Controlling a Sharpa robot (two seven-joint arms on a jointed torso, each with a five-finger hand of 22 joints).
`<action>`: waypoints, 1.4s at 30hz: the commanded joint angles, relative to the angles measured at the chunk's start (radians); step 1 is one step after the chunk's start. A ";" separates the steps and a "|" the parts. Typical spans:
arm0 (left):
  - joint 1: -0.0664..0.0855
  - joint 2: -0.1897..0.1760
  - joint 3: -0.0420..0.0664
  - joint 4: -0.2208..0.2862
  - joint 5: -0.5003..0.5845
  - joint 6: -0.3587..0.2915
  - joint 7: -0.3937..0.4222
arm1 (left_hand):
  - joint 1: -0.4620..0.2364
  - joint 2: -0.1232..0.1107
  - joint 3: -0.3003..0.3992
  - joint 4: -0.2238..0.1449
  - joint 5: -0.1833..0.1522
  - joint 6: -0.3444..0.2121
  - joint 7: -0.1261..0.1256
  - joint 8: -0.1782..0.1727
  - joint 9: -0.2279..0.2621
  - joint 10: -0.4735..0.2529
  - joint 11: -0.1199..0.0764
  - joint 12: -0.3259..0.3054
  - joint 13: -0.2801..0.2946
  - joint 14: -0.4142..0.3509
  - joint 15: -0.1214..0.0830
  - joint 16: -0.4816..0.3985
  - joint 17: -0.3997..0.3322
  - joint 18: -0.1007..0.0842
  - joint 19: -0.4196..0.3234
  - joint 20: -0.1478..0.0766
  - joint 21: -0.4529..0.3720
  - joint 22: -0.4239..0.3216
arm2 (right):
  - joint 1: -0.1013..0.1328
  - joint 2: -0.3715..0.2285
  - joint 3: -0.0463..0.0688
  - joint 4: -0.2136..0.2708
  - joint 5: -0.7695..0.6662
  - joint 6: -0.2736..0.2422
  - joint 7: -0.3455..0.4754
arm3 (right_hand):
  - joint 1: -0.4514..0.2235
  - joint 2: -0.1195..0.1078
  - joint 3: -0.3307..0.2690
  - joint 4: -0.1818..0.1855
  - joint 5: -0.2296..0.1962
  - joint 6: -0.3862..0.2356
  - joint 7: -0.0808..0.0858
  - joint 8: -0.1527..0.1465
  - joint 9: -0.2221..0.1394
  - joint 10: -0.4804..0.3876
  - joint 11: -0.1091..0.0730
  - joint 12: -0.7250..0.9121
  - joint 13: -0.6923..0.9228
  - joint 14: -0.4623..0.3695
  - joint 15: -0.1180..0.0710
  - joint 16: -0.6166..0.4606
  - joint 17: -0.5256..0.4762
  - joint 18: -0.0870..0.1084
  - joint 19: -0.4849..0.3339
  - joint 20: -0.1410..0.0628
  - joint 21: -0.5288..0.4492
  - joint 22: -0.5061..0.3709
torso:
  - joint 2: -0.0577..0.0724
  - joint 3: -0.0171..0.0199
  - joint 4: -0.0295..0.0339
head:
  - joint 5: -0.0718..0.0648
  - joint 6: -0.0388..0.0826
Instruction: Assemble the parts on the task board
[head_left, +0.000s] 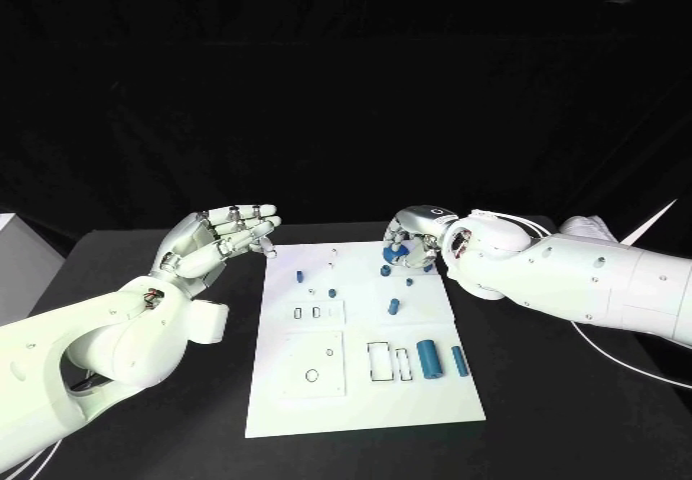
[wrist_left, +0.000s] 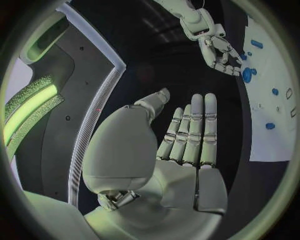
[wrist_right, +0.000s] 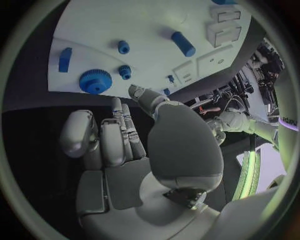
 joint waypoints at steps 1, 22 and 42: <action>0.004 -0.001 0.001 0.003 -0.006 0.016 -0.001 | -0.006 0.000 0.007 0.001 -0.006 0.007 0.017 0.004 0.001 0.003 0.006 -0.003 0.000 -0.009 -0.002 0.006 0.002 0.011 -0.006 -0.002 0.006 0.002 | -0.002 0.005 -0.001 -0.004 -0.040 0.035 -0.020 | 0.004 -0.003 -0.002 0.005 0.004 0.003 0.001 0.007 0.001 -0.003 0.001 0.004 0.002 0.043 0.008 0.007 0.003 -0.010 0.009 -0.001 0.008 0.005 | 0.009 -0.0028 0.0062 | -0.001 0.000; 0.020 -0.002 0.001 0.000 -0.003 0.018 -0.005 | -0.008 0.001 0.008 0.001 -0.006 0.005 0.020 0.003 0.001 0.000 0.008 -0.003 0.000 -0.011 -0.001 0.011 0.003 0.011 -0.008 -0.001 0.012 0.005 | -0.019 0.025 -0.004 -0.024 -0.042 0.057 -0.022 | 0.004 0.001 0.001 0.012 0.009 0.009 0.001 0.012 0.008 -0.007 0.002 0.013 0.006 0.045 0.009 0.026 0.021 -0.014 0.016 0.001 0.032 0.037 | 0.028 -0.0026 0.0090 | -0.008 0.001; 0.025 -0.004 0.001 0.001 0.005 0.028 -0.007 | -0.006 0.004 0.012 0.000 -0.005 0.004 0.021 0.003 0.000 -0.001 0.009 -0.004 0.000 -0.012 0.000 0.016 0.004 0.012 -0.010 -0.001 0.017 0.008 | -0.022 0.037 -0.004 -0.032 -0.032 0.062 -0.016 | 0.000 0.034 0.031 0.040 0.018 0.063 -0.016 0.049 0.042 0.036 -0.015 0.056 0.023 0.045 -0.002 0.055 0.041 -0.021 0.025 -0.005 0.076 0.095 | 0.043 -0.0035 0.0139 | -0.011 0.012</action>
